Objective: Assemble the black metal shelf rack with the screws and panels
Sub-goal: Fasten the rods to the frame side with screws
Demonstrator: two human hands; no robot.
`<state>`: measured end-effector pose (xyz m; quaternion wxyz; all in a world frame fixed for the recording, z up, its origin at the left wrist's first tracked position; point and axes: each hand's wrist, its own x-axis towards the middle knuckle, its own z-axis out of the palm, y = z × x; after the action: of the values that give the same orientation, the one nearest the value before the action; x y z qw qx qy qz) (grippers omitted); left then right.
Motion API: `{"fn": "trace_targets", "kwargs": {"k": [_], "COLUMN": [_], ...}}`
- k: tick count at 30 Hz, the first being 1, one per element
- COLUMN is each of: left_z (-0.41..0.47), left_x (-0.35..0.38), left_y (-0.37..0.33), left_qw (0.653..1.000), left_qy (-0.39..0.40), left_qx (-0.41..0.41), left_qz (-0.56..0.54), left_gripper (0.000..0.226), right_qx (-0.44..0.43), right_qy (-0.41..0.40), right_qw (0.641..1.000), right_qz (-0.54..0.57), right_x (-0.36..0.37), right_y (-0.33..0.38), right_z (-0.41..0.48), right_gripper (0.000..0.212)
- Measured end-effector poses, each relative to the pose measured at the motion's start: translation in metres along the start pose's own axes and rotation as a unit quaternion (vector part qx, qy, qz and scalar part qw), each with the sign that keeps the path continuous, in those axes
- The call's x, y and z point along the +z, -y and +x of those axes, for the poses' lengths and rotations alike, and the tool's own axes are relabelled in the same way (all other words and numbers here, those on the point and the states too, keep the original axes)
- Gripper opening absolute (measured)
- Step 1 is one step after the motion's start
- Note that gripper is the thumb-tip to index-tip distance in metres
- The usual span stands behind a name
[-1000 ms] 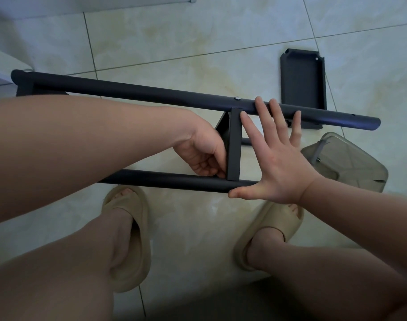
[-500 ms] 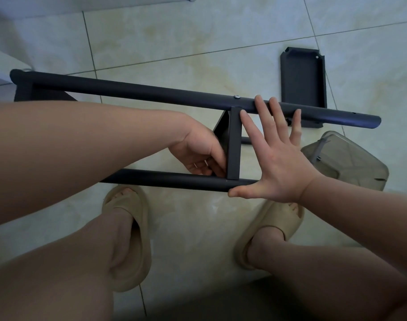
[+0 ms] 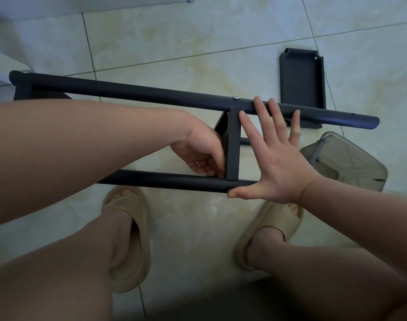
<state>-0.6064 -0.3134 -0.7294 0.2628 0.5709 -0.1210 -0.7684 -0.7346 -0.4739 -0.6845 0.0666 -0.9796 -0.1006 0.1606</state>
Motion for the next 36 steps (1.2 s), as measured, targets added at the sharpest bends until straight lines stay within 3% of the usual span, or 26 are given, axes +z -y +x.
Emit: {"fn": "trace_targets", "kwargs": {"k": [10, 18, 36], "left_z": [-0.0033, 0.0022, 0.0006], "left_x": [-0.0027, 0.0008, -0.0018], "left_y": [0.003, 0.0045, 0.0051], "left_qw": [0.999, 1.0, 0.999], "left_qy": [0.029, -0.005, 0.004], "left_qx": [0.01, 0.023, 0.025], "left_qz": [-0.027, -0.014, -0.031], "left_gripper": [0.025, 0.011, 0.021], "right_qx": [0.0, 0.003, 0.0], "right_qy": [0.001, 0.003, -0.001], "right_qw": [1.0, 1.0, 1.0], "right_qz": [0.002, -0.001, 0.004], "right_x": [-0.0006, -0.0009, -0.0005], "right_y": [0.0008, 0.0008, 0.0002], "right_z": [0.0001, 0.0005, 0.0001], "right_gripper": [0.138, 0.139, 0.138]}}
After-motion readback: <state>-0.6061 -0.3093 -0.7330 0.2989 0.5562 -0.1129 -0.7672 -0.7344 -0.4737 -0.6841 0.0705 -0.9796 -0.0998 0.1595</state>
